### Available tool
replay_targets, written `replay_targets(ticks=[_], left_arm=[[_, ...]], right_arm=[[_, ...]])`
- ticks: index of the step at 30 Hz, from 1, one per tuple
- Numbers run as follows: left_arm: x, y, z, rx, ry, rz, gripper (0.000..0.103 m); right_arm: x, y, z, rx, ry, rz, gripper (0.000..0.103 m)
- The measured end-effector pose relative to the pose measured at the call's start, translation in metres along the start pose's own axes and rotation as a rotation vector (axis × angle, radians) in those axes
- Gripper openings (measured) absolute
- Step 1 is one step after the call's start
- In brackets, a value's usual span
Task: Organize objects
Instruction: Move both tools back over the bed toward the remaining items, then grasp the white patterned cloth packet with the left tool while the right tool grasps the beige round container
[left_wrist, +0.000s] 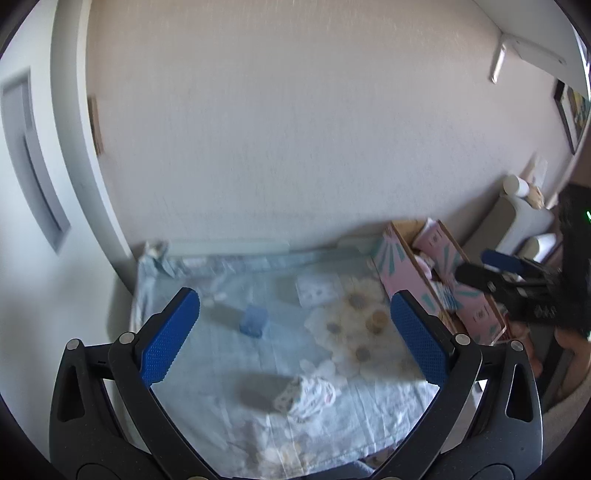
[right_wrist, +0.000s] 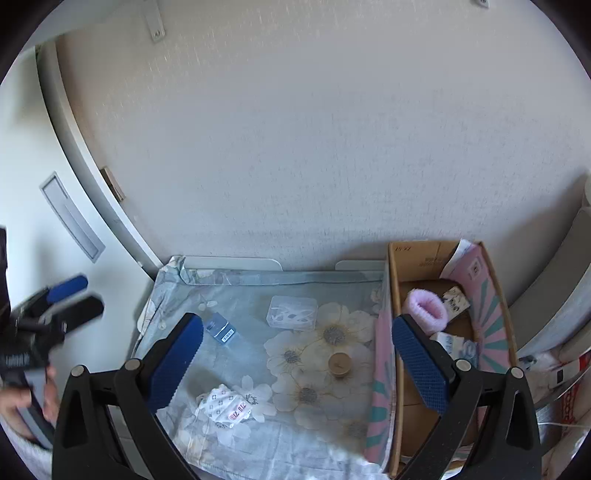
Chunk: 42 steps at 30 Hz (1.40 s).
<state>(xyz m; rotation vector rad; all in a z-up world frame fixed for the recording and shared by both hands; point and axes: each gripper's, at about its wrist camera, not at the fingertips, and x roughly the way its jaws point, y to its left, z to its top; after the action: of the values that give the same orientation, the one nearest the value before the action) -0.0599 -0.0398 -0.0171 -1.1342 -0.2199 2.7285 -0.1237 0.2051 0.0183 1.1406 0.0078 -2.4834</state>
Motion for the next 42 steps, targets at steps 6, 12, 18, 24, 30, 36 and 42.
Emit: replay_targets(ticks=[6, 12, 18, 24, 30, 36, 42], left_arm=[[0.025, 0.000, -0.048, 0.032, 0.034, -0.014, 0.103], [0.059, -0.003, -0.101, 0.072, 0.059, -0.073, 0.103], [0.090, -0.003, -0.133, 0.105, 0.078, -0.108, 0.103], [0.118, -0.001, -0.146, 0.123, 0.095, -0.139, 0.100], [0.136, -0.004, -0.154, 0.167, 0.113, -0.165, 0.097], [0.148, -0.006, -0.156, 0.187, 0.146, -0.190, 0.083], [0.152, -0.008, -0.158, 0.207, 0.168, -0.219, 0.070]], right_arm=[[0.031, 0.014, -0.022, -0.006, 0.021, -0.034, 0.102], [0.061, 0.014, -0.057, 0.042, 0.001, -0.078, 0.102], [0.100, 0.014, -0.099, 0.037, 0.017, -0.129, 0.098], [0.134, -0.001, -0.119, 0.085, 0.015, -0.215, 0.083], [0.154, -0.019, -0.120, 0.129, 0.009, -0.278, 0.074], [0.170, -0.027, -0.116, 0.133, 0.020, -0.284, 0.067], [0.176, -0.028, -0.113, 0.129, 0.024, -0.294, 0.059]])
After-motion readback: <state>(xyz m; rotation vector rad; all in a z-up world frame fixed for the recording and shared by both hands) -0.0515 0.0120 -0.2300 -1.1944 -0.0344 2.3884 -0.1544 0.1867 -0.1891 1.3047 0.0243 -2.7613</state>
